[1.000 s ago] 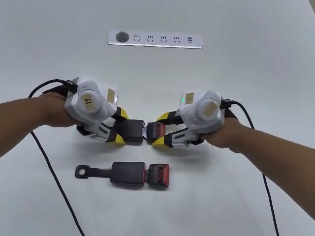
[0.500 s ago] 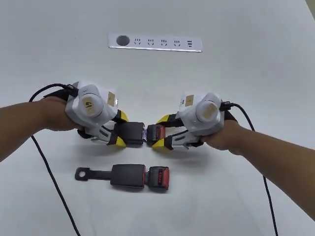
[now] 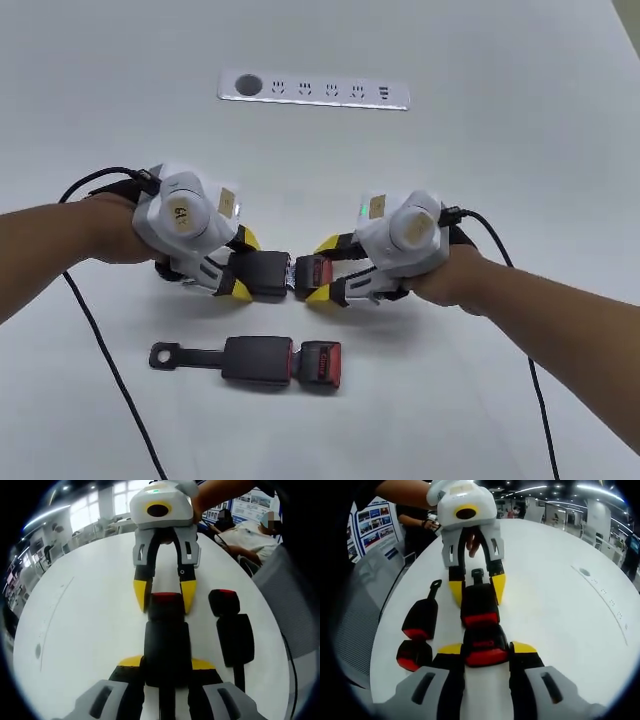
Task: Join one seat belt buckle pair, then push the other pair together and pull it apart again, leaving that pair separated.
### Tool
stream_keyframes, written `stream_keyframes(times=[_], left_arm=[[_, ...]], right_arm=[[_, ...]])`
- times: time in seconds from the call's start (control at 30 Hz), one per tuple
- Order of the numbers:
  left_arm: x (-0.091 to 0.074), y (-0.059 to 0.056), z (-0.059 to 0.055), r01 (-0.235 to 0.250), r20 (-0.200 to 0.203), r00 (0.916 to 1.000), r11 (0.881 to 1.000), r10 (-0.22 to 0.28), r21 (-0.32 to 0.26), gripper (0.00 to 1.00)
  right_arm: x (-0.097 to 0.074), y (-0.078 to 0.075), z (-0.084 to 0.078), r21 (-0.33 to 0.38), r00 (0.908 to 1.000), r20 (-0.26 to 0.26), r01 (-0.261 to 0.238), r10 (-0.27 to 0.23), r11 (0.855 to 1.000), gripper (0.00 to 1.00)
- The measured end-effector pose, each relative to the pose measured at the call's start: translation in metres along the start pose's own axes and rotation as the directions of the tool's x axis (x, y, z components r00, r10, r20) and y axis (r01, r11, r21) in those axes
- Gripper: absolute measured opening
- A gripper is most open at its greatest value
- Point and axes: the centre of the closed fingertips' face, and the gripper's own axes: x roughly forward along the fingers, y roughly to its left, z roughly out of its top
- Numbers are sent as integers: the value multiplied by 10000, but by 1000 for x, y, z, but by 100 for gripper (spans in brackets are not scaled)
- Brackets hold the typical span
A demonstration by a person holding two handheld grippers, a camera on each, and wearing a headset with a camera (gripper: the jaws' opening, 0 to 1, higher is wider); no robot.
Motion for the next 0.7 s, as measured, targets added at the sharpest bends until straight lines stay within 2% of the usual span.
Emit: stream_keyframes(times=[0.4, 0.7], left_arm=[[0, -1, -1, -13, -59, 10000, 10000, 13, 42, 33], [-2, -1, -2, -87, -3, 10000, 9999, 87, -76, 33]], right_arm=[[0, -4, -3, -292, 9999, -135, 46, -50, 9996, 33], [-11, -4, -11, -326, 9998, -197, 69, -75, 9994, 33]])
